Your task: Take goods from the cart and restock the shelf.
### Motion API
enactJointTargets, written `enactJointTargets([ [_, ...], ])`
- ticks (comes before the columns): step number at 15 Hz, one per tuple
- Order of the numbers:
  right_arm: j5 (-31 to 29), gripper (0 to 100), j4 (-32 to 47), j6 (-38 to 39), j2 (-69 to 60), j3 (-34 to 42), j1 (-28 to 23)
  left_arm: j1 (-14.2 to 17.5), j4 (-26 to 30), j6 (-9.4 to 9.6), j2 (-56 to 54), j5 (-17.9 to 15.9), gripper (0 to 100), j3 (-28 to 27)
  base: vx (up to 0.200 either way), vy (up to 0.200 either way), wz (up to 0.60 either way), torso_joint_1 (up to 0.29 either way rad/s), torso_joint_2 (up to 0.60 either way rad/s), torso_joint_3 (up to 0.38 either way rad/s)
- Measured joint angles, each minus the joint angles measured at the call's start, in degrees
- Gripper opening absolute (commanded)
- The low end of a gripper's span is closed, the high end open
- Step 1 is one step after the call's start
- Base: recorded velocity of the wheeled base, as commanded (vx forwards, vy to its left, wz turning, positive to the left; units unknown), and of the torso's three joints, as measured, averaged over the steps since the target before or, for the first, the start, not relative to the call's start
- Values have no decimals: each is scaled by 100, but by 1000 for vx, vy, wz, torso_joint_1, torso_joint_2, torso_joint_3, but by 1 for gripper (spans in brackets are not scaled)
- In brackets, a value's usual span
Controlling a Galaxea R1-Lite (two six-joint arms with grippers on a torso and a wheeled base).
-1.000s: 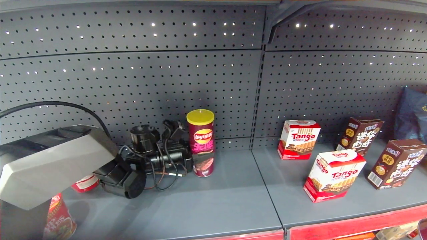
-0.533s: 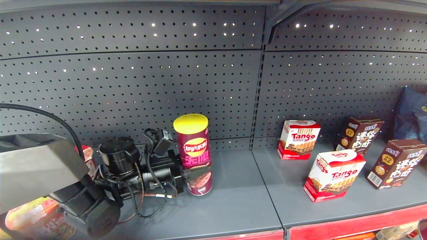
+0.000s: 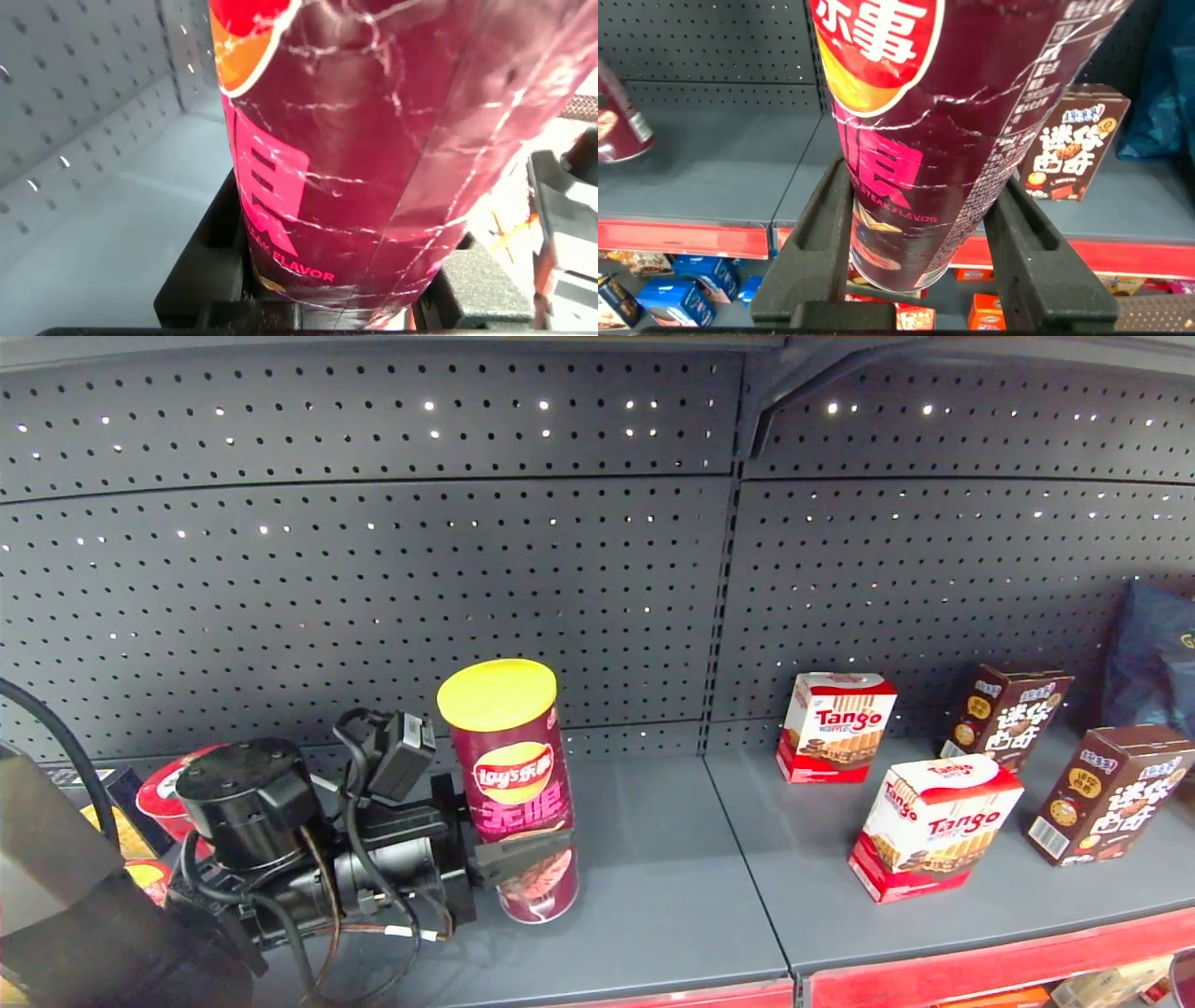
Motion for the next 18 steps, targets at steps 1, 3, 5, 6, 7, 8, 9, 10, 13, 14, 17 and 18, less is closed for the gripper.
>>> enactJointTargets([
  [1,2,0,2,0,-6,9,0,-9,-5,5,-41,-2,0,96,0,0,0,0,0,0],
  [3,2,0,2,0,-24,16,0,-9,-10,18,-84,0,0,171,0,0,0,0,0,0],
  [5,0,0,-1,0,-33,17,0,-20,-11,24,-71,-2,0,190,0,0,0,0,0,0],
  [6,0,0,0,0,-35,22,0,-20,-13,43,-27,-2,0,204,0,0,0,0,0,0],
  [7,2,0,-6,0,-37,35,0,-20,-24,54,41,-2,0,221,0,0,0,0,0,0],
  [8,2,0,-6,0,-41,41,-2,-18,-27,60,108,0,0,228,0,0,0,0,0,0],
  [9,0,0,-6,-2,-44,48,-2,-13,-29,65,172,-2,0,229,0,0,0,0,0,0],
  [10,0,0,-9,0,-44,50,-2,-9,-62,73,257,-2,0,223,0,0,0,0,0,0],
  [13,-2,0,-9,0,-48,52,0,-2,-427,65,602,0,0,228,0,0,0,0,0,0],
  [14,-7,0,-11,0,-48,57,0,-2,-432,65,690,-6,0,234,0,0,0,0,0,0],
  [17,-9,0,-12,0,-50,74,0,-2,-435,57,813,-9,0,239,0,0,0,0,0,0],
  [18,-9,0,-9,0,-55,100,0,-2,-438,62,830,-11,0,243,0,0,0,0,0,0],
])
